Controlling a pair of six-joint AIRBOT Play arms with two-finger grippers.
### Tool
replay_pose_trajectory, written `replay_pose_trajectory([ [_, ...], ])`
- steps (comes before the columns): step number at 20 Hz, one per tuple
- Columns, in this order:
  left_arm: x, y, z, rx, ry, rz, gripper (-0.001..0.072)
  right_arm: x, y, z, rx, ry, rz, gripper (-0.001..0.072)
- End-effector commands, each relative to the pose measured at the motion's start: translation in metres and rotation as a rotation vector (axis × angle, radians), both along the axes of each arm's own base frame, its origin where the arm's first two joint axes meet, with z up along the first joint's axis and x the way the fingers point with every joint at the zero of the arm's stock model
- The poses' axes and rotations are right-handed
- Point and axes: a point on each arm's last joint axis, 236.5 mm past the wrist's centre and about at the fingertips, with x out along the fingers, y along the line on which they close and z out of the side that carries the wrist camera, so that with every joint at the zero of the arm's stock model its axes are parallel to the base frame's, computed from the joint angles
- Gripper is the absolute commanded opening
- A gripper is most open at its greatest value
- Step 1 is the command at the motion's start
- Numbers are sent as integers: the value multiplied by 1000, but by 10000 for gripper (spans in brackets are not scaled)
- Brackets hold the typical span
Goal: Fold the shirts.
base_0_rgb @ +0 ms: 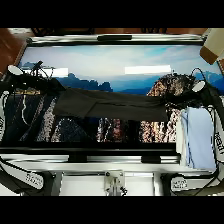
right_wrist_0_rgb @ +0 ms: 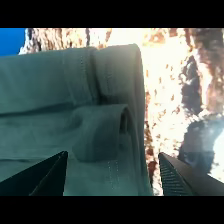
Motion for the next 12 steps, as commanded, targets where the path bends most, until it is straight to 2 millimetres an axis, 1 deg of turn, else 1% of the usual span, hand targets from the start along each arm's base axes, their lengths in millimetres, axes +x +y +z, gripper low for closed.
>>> replay_pose_trajectory([
  [1,-11,-6,10,-12,19,-33,529,-6,2,-14,22,51,7,681],
  [5,-10,-19,32,-48,-23,-40,529,-11,34,-37,185,138,-32,675],
  [8,-9,-36,47,-100,-51,-56,528,-29,62,-43,286,233,1,672],
  [9,-8,-47,53,-138,-58,-61,527,-34,69,-41,310,249,27,559],
  [10,-8,-59,60,-176,-69,-75,519,-35,75,-37,333,251,38,317],
  [11,-9,-72,65,-204,-71,-88,456,-35,81,-29,362,251,40,60],
  [12,-12,-85,67,-222,-70,-108,295,-35,84,-19,375,237,56,70],
])
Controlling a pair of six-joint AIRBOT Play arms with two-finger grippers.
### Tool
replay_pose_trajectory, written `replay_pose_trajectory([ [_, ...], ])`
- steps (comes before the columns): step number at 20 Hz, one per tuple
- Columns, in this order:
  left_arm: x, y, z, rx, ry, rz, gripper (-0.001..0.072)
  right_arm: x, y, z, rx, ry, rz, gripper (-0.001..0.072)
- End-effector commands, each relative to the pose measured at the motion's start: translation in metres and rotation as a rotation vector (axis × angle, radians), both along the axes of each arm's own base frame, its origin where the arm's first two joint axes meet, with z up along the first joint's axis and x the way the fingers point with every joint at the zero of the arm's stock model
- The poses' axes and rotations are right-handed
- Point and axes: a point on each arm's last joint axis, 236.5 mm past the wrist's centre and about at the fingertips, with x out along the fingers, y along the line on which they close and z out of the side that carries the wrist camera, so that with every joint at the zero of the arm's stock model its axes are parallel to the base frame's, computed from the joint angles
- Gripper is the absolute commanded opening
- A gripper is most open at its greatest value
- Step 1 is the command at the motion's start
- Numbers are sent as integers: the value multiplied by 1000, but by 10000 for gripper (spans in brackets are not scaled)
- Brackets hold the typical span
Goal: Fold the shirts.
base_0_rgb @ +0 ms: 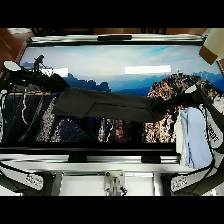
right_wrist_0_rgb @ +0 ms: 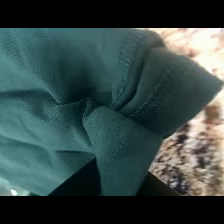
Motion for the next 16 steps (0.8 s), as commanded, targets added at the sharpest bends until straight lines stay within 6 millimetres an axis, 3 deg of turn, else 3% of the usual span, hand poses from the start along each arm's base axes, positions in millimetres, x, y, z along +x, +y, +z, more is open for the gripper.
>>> replay_pose_trajectory([
  [1,-7,-47,16,-83,-17,-68,128,-2,21,34,94,-25,45,66],
  [2,-12,-67,13,-82,-13,-109,39,1,21,52,88,-70,56,66],
  [5,-38,-142,-11,-75,10,-230,38,5,29,131,101,-247,60,66],
  [9,-78,-226,-52,-57,76,-275,38,-36,44,229,108,-397,97,66],
  [11,-94,-262,-58,-76,75,-272,38,-65,51,262,108,-428,115,66],
  [13,-104,-301,-50,-134,51,-263,38,-91,57,287,105,-456,120,66],
  [16,-113,-351,-49,-214,33,-203,38,-111,60,313,94,-515,98,66],
])
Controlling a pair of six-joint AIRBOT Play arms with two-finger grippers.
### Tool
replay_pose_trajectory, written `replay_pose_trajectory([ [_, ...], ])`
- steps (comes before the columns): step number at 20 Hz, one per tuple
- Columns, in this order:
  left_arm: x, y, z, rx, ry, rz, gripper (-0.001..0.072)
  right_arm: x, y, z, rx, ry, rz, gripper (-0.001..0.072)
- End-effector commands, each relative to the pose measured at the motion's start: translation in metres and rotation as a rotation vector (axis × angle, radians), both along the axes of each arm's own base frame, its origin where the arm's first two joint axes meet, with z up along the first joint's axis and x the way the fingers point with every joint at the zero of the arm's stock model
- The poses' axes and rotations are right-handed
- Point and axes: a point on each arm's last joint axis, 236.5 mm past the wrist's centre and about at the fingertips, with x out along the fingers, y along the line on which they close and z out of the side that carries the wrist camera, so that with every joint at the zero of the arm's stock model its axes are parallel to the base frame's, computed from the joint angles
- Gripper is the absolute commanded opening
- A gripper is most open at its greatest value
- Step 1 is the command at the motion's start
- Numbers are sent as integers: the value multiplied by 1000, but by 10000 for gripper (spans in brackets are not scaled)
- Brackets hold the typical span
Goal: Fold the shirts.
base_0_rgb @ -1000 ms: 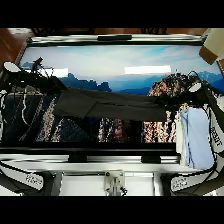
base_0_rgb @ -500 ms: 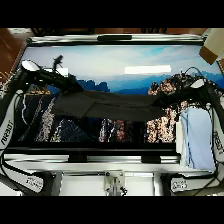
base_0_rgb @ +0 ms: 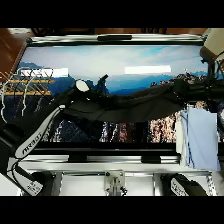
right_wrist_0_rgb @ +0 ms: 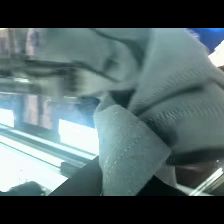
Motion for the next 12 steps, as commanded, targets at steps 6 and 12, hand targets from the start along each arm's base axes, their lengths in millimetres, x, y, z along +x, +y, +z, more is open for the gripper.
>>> replay_pose_trajectory([
  [6,1,-27,11,-93,-26,27,36,-10,8,43,29,-136,-58,66],
  [12,52,134,122,24,-279,103,37,61,94,-2,99,-152,31,66],
])
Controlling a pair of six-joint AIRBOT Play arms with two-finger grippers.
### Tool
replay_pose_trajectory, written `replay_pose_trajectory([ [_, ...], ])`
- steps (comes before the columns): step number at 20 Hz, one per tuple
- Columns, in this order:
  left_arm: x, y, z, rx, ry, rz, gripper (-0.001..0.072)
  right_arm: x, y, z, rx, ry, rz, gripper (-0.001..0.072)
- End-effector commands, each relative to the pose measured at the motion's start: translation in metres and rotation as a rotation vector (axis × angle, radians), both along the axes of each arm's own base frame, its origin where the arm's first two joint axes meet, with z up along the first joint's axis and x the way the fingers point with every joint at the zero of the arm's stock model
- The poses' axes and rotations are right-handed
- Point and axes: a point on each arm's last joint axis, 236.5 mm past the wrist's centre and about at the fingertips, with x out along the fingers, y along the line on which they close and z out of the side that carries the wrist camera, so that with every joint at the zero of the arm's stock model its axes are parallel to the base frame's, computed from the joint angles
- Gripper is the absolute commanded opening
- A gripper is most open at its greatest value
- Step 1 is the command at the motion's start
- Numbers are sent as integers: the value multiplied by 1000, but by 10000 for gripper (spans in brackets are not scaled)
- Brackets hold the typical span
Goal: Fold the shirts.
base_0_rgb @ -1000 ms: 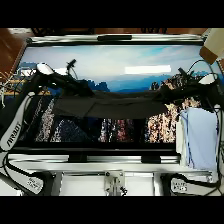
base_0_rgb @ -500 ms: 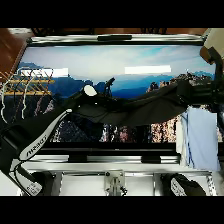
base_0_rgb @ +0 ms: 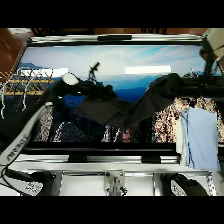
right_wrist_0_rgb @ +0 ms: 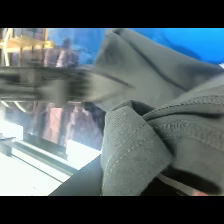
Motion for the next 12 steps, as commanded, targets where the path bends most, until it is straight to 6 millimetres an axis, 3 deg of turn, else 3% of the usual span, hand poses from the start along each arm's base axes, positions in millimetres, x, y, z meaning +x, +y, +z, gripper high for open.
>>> replay_pose_trajectory([
  [1,16,105,71,77,-153,90,37,46,68,-29,70,-34,35,66],
  [3,17,161,121,67,-232,206,37,64,121,-48,177,-31,71,66],
  [5,5,203,161,71,-296,288,38,75,166,-74,240,-4,89,66],
  [7,-8,226,189,79,-360,339,38,79,201,-109,254,61,107,66],
  [10,-21,233,210,79,-402,370,38,84,245,-148,287,151,133,72],
  [11,-24,230,210,79,-401,358,38,92,254,-155,312,164,109,261],
  [12,-27,227,208,81,-393,342,38,98,259,-157,342,178,92,639],
])
